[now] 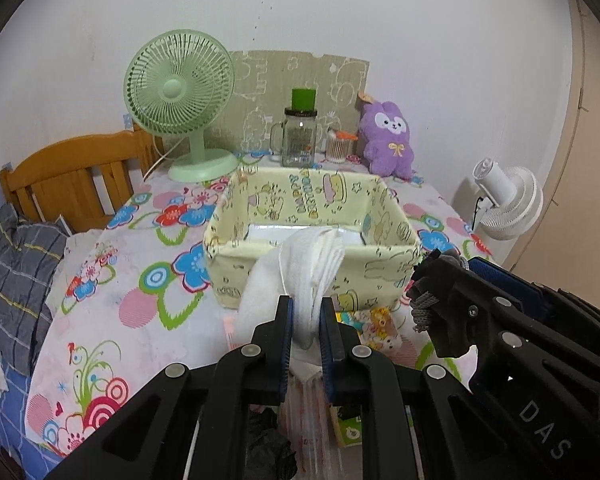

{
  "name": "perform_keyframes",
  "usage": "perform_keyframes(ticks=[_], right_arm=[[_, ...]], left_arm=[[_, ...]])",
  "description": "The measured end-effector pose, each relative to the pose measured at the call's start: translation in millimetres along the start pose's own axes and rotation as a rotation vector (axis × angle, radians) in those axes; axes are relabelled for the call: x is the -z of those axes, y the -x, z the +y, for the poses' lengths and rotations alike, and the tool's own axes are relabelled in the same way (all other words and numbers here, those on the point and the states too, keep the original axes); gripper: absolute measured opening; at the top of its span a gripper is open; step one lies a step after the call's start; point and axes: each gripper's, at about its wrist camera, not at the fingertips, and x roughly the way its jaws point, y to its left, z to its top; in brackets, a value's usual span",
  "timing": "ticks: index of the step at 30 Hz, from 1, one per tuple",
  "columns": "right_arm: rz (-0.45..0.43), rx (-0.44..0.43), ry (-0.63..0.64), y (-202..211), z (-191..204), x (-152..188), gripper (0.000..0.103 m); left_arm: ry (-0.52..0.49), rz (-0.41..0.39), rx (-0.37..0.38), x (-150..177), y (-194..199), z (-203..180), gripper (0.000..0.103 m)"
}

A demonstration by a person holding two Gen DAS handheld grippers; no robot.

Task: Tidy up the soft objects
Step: 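Lift the white cloth with the left gripper while the right gripper lifts the grey sock bundle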

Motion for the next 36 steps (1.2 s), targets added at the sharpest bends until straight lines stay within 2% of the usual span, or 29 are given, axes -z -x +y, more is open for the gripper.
perform_keyframes(ticks=[16,25,36], right_arm=[[-0.057,-0.010,0.004,13.7,-0.3,-26.4,0.032],[-0.074,-0.015,0.001,7.7,-5.5,-40.0,0.032],[-0.045,-0.023,-0.009,-6.0,-6.7,-36.9,0.032]], left_arm=[[-0.003,-0.044,0.001,-25.7,8.8,-8.5,0.010],[-0.008,-0.065,-0.002,-38.3,3.8,-11.5,0.010],[0.009,-0.024,0.004,-33.2,-9.9,-7.0,0.010]])
